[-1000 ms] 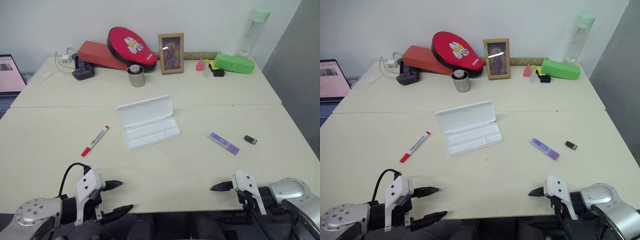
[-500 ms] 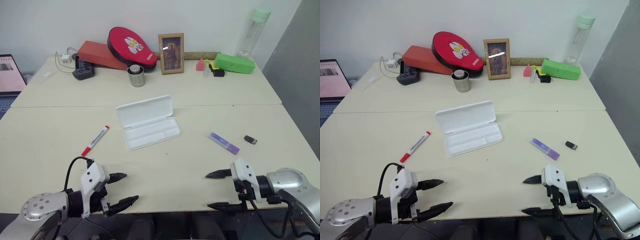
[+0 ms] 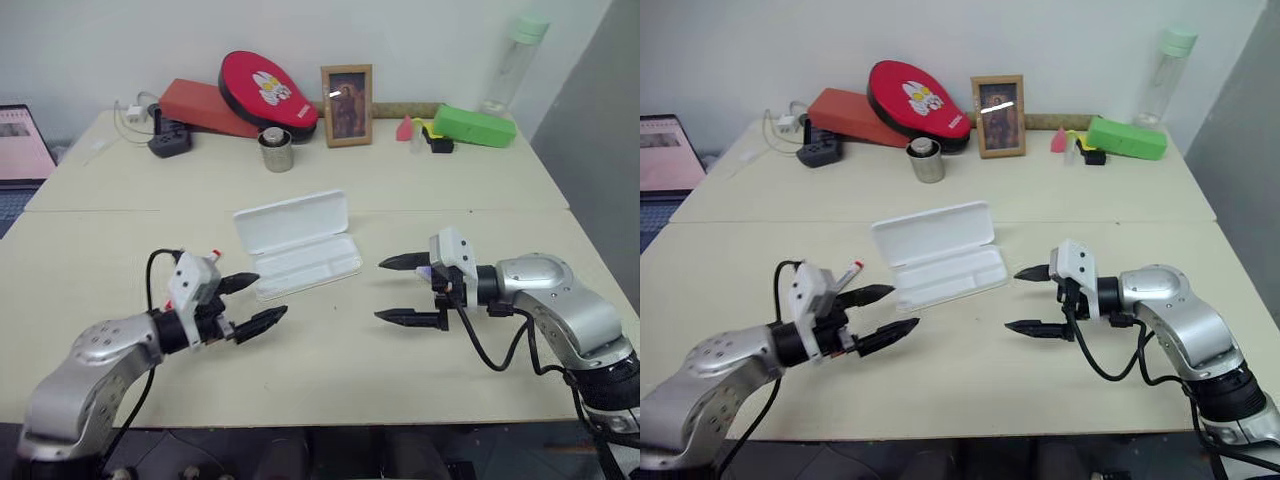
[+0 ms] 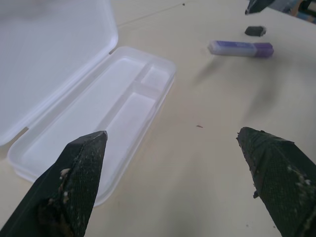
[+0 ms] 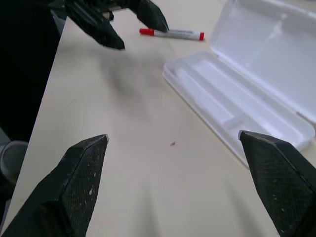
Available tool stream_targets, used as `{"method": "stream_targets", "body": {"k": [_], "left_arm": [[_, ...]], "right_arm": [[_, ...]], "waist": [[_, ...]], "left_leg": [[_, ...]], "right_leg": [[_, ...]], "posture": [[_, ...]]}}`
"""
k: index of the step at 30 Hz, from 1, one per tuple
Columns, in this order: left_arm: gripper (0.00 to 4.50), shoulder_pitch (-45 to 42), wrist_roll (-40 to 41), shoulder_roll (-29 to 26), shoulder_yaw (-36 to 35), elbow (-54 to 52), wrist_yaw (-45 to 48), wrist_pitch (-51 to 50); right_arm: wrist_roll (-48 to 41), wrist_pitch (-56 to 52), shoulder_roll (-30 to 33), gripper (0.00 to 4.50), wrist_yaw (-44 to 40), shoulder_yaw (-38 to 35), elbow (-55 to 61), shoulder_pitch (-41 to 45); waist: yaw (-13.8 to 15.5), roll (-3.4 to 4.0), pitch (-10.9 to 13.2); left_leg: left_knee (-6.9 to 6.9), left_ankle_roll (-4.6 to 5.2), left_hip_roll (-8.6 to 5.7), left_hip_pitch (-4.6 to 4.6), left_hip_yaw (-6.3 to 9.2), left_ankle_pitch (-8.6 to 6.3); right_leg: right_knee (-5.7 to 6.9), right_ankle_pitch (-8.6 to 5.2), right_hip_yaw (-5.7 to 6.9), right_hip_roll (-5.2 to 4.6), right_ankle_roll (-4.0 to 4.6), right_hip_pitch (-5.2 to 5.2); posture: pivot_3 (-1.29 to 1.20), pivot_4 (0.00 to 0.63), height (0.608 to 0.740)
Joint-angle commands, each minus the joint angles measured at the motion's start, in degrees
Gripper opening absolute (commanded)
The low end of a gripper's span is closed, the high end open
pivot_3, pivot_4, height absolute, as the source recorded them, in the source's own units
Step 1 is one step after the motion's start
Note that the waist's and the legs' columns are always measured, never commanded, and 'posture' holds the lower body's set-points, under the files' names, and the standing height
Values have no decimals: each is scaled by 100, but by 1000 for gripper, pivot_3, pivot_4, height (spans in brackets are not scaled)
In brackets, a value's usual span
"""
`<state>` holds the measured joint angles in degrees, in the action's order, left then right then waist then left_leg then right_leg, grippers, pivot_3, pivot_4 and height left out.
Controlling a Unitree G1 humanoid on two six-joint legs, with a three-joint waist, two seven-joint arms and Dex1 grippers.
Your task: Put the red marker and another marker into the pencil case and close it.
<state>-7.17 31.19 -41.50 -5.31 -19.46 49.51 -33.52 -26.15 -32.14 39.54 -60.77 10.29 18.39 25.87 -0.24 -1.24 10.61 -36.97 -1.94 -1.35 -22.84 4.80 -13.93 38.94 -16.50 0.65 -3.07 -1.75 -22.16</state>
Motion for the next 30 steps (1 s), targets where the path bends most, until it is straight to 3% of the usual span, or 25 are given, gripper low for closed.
{"method": "stream_targets", "body": {"k": [1,12,15,30], "left_arm": [[4500,-573,-479,-62,543,512,344,390],[4500,-1489,-1485,487,1586,1985,621,1140],[4106,-1738,-1640,706,1747,2384,672,1229],[915,-1995,-2072,1035,1858,2912,701,1479]], "right_arm": [[-219,-139,-9,4475,140,-277,398,55],[-368,-383,-145,4475,798,-656,806,75],[-418,-457,-156,4500,943,-768,919,51],[-682,-596,17,4500,1056,-1058,1123,-140]], "waist": [[7,-2,0],[-105,1,2],[-111,1,2],[-124,2,1]], "left_leg": [[0,0,1,-3,0,0],[1,1,6,4,3,0],[1,2,6,3,6,0],[0,2,4,6,9,0]], "right_leg": [[-1,2,0,0,-3,-4],[6,2,-12,4,-2,-8],[7,2,-8,3,-2,-8],[9,3,-9,2,-3,-5]], "posture": [[0,150,740],[0,150,740],[0,150,740],[0,150,740]]}}
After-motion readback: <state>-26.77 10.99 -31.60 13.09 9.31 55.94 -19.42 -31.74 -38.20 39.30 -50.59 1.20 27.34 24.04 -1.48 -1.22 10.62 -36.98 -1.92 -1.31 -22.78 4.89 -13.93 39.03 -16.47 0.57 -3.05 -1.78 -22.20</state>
